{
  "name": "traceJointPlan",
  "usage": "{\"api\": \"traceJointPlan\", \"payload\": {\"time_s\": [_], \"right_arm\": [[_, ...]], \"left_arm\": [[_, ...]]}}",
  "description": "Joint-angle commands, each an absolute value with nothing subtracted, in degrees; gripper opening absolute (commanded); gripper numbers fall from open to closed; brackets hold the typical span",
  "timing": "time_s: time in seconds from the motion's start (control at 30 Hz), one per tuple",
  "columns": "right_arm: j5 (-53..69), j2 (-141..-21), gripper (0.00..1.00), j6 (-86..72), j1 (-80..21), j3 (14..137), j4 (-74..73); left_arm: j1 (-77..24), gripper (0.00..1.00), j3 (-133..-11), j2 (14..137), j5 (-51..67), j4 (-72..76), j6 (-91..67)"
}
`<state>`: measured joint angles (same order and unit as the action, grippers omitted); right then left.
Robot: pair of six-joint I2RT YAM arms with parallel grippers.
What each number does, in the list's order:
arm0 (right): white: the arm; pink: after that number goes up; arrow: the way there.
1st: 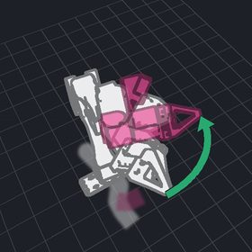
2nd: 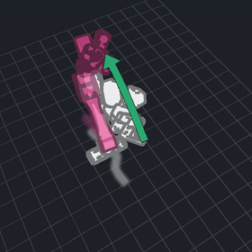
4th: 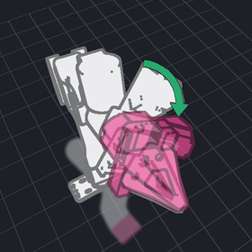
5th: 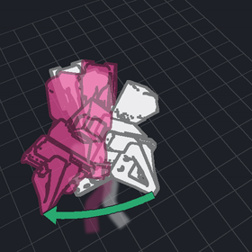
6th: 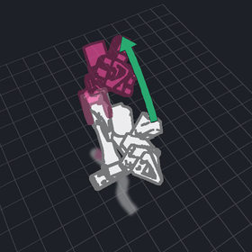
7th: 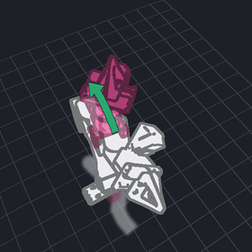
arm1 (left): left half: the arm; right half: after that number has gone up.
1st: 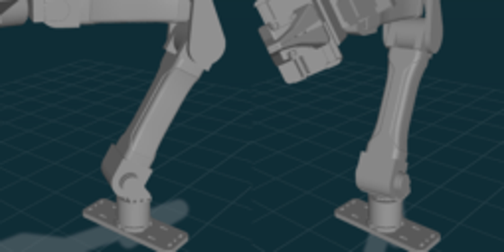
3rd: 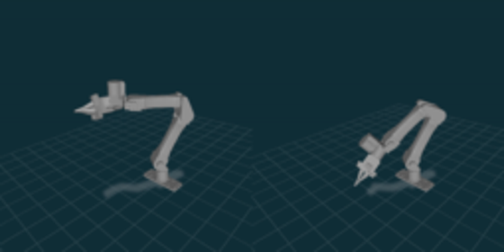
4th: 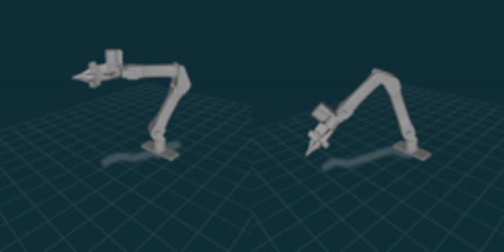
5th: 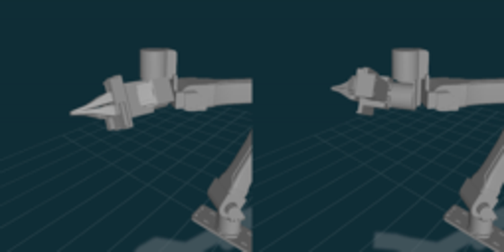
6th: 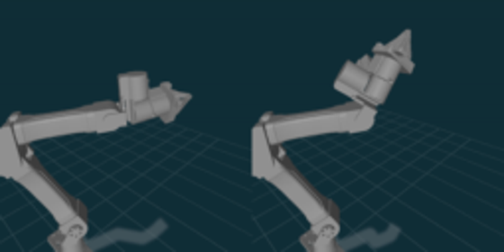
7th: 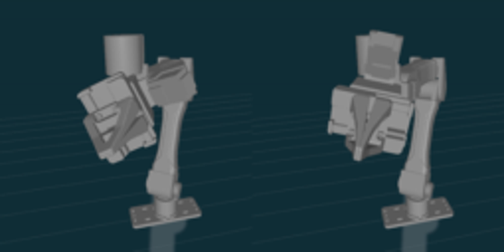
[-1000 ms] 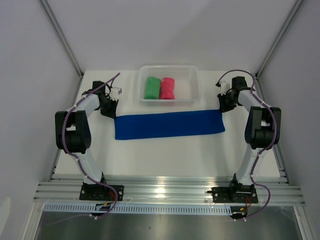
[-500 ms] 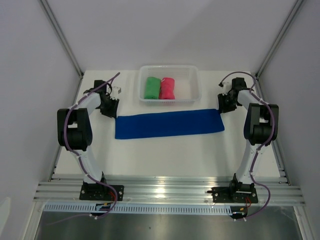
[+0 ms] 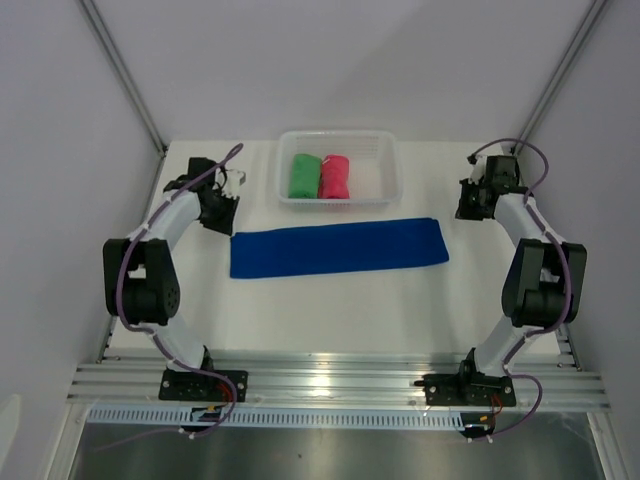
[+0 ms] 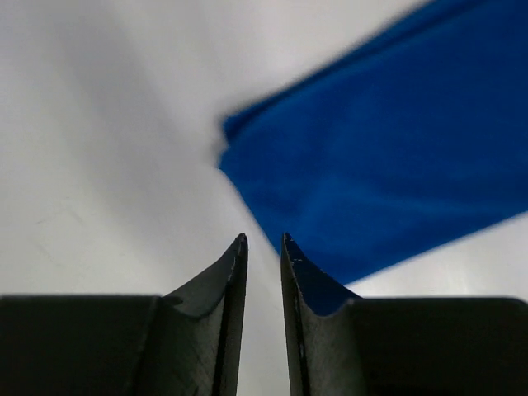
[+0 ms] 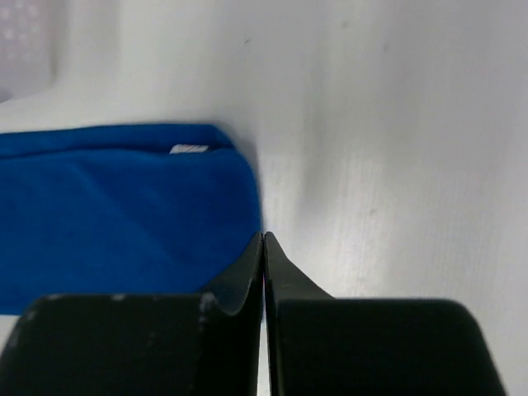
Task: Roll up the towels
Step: Fold the towel
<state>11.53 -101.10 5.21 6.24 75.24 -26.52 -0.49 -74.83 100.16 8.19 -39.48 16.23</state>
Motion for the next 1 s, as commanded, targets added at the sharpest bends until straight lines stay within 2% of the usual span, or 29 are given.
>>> {"api": "traceJointPlan", "payload": {"time_s": [0.0, 0.13, 0.3, 0.5, 0.87, 0.97], "right_arm": [[15.4, -95.6, 0.00, -3.0, 2.4, 67.4, -22.4], [19.6, -93.5, 0.00, -8.6, -2.2, 59.8, -17.1], [18.9, -95.9, 0.00, -12.5, -1.8, 55.4, -15.6], [12.0, -98.9, 0.00, -13.9, 2.8, 55.4, -22.3], [10.0, -95.2, 0.00, -13.6, 4.7, 56.2, -24.6], [10.2, -91.7, 0.10, -15.1, 5.8, 57.3, -24.1]], "left_arm": [[-7.6, 0.25, -69.7, 95.1, 11.1, -44.8, 17.3], [-9.7, 0.26, -64.3, 95.5, 9.2, -43.9, 16.1], [-9.6, 0.27, -64.8, 100.8, 4.4, -45.3, 17.2], [-9.6, 0.28, -63.6, 105.6, 0.4, -47.6, 18.5], [-9.6, 0.28, -59.9, 103.0, -0.4, -44.7, 22.0], [-9.6, 0.29, -61.1, 102.2, 1.9, -45.6, 22.1]]}}
